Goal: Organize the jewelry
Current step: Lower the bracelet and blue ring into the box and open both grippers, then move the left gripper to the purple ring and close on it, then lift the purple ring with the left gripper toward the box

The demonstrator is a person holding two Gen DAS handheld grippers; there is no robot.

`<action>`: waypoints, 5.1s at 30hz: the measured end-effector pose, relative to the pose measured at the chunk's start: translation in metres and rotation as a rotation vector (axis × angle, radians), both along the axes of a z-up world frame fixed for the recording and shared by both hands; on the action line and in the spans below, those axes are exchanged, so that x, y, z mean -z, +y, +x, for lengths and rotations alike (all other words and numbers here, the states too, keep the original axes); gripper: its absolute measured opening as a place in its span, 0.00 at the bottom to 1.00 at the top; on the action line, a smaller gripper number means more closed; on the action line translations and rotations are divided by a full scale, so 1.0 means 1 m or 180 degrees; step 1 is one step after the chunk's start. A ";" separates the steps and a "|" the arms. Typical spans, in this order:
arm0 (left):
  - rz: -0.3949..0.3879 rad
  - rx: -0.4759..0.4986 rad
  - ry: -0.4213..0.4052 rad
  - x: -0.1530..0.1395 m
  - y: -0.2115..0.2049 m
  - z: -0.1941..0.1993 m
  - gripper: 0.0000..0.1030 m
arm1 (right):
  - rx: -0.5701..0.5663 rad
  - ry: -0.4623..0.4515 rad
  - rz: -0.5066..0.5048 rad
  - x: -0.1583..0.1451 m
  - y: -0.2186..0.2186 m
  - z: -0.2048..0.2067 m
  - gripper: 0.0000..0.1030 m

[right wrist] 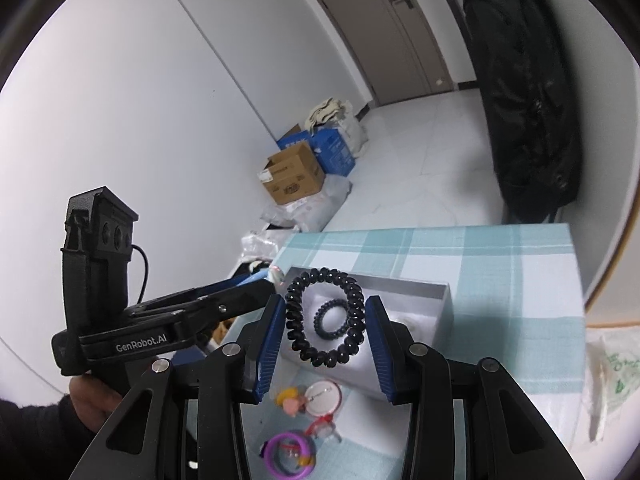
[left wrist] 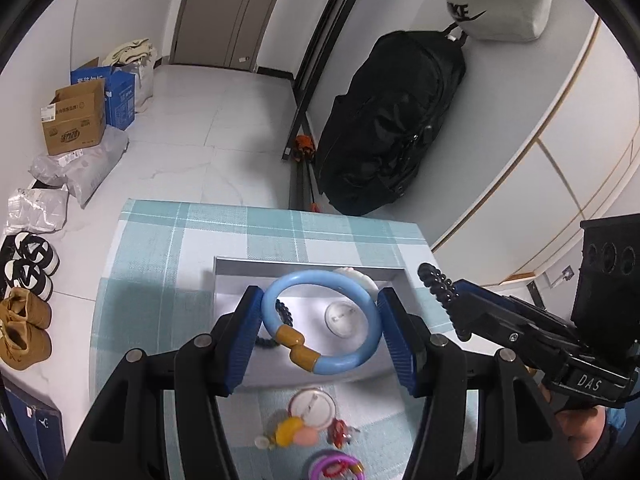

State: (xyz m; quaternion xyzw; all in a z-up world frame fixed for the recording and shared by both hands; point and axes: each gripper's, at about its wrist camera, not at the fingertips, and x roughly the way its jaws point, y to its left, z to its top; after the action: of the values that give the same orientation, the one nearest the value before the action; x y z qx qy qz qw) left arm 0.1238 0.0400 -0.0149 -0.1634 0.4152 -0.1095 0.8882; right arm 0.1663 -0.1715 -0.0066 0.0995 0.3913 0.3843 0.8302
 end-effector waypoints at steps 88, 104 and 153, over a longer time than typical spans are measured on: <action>0.0557 0.0373 0.0634 0.057 -0.058 -0.094 0.71 | 0.0283 -0.0453 -0.0648 0.035 -0.025 -0.092 1.00; 0.1069 0.0476 0.0625 0.074 -0.074 -0.096 0.71 | 0.0333 -0.0432 -0.0600 0.034 -0.034 -0.100 1.00; -0.0431 -0.0212 0.0020 0.021 0.040 -0.087 0.46 | -0.0097 -0.0013 -0.0730 0.074 0.010 -0.094 0.90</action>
State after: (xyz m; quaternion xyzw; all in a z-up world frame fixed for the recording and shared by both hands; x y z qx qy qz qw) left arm 0.0364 0.0800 -0.0355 -0.2372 0.4040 -0.1073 0.8769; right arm 0.0718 -0.1612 -0.0802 -0.0028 0.4324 0.3499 0.8310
